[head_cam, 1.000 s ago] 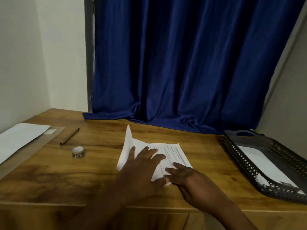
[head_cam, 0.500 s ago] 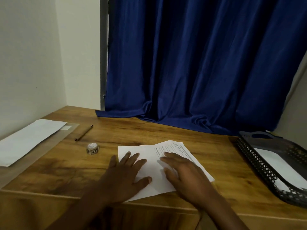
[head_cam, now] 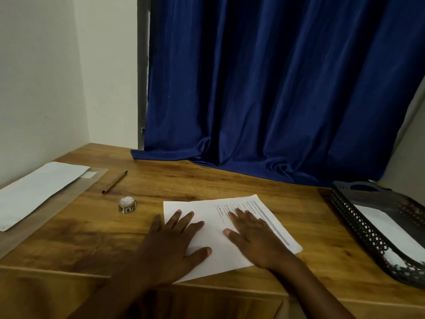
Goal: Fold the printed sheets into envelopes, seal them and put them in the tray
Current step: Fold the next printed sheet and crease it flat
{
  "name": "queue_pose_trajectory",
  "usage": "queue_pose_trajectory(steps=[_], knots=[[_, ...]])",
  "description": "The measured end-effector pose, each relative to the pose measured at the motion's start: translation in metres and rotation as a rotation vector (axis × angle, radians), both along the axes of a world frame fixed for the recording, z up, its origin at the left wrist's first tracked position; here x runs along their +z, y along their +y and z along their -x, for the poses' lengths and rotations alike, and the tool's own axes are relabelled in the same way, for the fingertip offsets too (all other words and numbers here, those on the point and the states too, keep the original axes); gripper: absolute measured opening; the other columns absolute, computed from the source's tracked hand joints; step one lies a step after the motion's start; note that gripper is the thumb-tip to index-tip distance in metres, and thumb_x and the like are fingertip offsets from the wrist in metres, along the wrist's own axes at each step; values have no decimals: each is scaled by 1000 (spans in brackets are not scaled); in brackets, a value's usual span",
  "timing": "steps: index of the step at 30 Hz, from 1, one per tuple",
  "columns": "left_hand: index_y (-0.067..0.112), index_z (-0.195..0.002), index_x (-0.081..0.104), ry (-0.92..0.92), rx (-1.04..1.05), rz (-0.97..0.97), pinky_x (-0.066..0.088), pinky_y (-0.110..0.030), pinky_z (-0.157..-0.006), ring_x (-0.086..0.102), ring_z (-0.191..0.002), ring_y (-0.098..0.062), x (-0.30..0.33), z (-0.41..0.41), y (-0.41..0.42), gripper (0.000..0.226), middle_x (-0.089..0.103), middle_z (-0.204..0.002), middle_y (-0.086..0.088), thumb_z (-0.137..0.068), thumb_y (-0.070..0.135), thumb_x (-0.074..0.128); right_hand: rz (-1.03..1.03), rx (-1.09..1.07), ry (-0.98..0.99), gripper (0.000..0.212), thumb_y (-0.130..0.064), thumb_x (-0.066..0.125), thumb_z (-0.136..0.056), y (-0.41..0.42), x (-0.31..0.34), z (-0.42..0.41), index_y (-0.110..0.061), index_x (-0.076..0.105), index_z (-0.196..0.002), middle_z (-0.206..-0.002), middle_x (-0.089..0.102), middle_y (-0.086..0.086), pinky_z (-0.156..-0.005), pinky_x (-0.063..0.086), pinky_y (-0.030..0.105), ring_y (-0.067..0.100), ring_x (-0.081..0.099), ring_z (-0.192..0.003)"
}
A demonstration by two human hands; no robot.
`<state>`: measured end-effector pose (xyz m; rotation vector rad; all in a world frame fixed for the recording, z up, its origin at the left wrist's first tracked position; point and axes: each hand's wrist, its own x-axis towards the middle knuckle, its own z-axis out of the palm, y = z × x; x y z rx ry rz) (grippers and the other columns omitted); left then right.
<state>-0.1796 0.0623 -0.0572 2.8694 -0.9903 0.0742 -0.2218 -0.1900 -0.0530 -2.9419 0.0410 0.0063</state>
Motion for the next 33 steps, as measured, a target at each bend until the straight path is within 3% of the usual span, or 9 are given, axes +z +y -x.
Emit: queue_pose_trajectory(steps=[7,12,16,20,24,26,29,31,33], knots=[[48,-157,7,6,5,10,-10,-55,-122,-5,-155,-15,5,5,1,95,1,-168,13,-73,92,-4,30,-133,-63,70,-70,15,-98,-28,-3,0,-37,10,-159,-169,4,-9,-124,0,41,13,0,-155],[50,-154,23,-98,42,57,1,-54,-123,19,-149,-16,10,22,5,100,24,-163,10,-70,90,-15,101,-110,-434,64,-71,27,-96,-11,18,31,-39,38,-150,-162,27,-15,-121,20,36,4,23,-149],[52,-144,43,-149,119,180,21,-41,-117,33,-132,-15,9,45,11,96,41,-145,12,-75,88,-12,-79,149,-224,87,-98,37,-71,13,23,63,-65,11,-147,-152,4,-48,-111,19,23,-31,-1,-132],[52,-142,44,-108,207,208,24,-33,-110,31,-124,-9,13,62,15,98,37,-136,18,-71,88,-13,90,304,-56,102,-89,59,-62,23,17,82,-79,-13,-133,-132,-30,-61,-106,-12,15,-34,-32,-121],[49,-135,53,-47,248,212,25,-30,-104,32,-116,-5,26,69,22,95,40,-124,21,-75,89,-8,133,338,-40,106,-77,65,-68,20,16,92,-78,-21,-130,-123,-41,-61,-98,-15,14,-34,-44,-109],[47,-121,63,7,236,237,25,-30,-100,34,-112,-3,32,66,24,96,44,-118,24,-71,90,-6,150,357,-93,94,-67,60,-79,18,9,96,-69,-7,-144,-135,-31,-58,-111,-12,15,-30,-34,-124],[41,-94,70,165,205,390,28,-30,-95,42,-106,2,41,58,34,99,51,-110,29,-62,100,-4,-15,354,-176,64,-53,58,-88,12,6,104,-54,33,-146,-150,7,-51,-123,10,19,-22,-1,-142],[47,-92,73,376,224,549,36,-28,-89,51,-104,3,50,41,42,95,58,-112,31,-60,104,5,-216,299,-195,51,-50,65,-89,8,9,109,-53,49,-138,-150,33,-41,-120,29,23,-15,23,-143],[33,-94,78,635,239,792,46,-37,-91,61,-102,-7,62,19,40,84,69,-120,13,-81,88,16,-514,226,-176,45,-56,66,-90,9,14,113,-52,56,-134,-142,54,-28,-104,50,29,-1,52,-130]])
